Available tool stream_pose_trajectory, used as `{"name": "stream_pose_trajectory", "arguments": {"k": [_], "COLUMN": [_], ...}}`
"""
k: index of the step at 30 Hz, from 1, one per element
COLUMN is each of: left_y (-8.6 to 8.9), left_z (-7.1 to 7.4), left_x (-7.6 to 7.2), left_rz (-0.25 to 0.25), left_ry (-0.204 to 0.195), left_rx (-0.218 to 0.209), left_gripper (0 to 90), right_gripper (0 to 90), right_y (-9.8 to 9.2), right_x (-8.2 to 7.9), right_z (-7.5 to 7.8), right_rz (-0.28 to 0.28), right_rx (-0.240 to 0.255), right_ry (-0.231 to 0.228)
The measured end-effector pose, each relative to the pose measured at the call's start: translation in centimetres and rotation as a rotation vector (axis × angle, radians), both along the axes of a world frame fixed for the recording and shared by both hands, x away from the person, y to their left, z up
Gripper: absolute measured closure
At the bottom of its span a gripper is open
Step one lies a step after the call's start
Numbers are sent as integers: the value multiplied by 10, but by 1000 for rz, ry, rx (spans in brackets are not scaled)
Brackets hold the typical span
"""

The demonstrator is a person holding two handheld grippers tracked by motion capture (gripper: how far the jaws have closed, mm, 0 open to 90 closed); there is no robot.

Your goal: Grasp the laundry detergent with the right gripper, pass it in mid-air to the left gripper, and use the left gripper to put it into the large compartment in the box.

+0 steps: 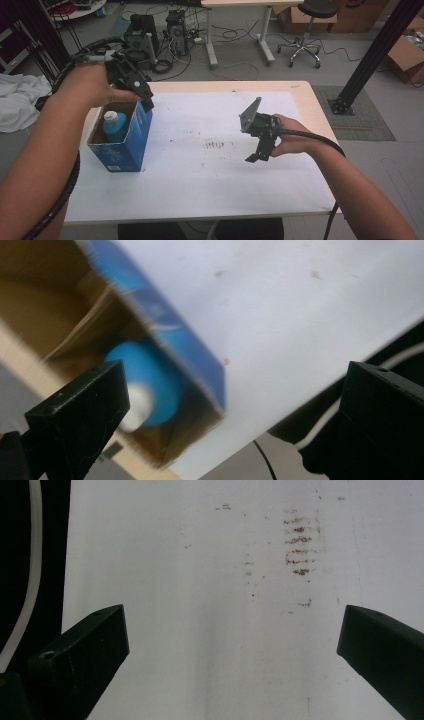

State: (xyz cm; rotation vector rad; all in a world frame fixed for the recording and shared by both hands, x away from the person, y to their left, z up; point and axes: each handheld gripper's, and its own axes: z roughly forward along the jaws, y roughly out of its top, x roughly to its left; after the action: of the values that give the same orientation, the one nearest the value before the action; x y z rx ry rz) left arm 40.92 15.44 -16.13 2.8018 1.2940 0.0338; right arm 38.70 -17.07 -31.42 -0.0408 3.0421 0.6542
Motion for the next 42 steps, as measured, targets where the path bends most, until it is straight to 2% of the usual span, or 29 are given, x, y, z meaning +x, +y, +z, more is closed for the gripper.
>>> {"name": "stream_pose_trajectory", "arguments": {"k": [5,9,14,17,25,29,31,34,37,42], "left_y": [-22,-39,-53,-61,-74,-79,-80,-83,-84,-84], "left_z": [-3,-10,-16,-21,-29,-33,-34,-38,-40,-42], "left_x": [-3,-8,-15,-20,-29,-33,-35,-40,-41,-39], "left_rz": [-107,-229,-351,-426,-533,-605,-653,-731,-751,-751], "left_ry": [18,44,41,62,69,64,48,49,59,59], "left_rx": [-3,1,-18,6,11,14,12,21,21,13], "left_gripper": [1,1,1,1,1,1,1,1,1,1], "right_gripper": [0,0,0,0,0,0,0,0,0,0], "right_y": [-4,-8,-13,-14,-13,-12,-12,-13,-14,-14], "right_x": [-1,-1,-1,-1,-4,-5,-4,-3,-2,-2], "right_z": [4,9,9,9,11,12,13,14,15,17], "right_rz": [-7,-17,-29,-28,-32,-30,-32,-36,-38,-43], "right_rx": [1,2,-11,-16,-37,-49,-56,-62,-70,-78], "right_ry": [-7,-14,-15,-15,-14,-15,-14,-16,-16,-15]}}
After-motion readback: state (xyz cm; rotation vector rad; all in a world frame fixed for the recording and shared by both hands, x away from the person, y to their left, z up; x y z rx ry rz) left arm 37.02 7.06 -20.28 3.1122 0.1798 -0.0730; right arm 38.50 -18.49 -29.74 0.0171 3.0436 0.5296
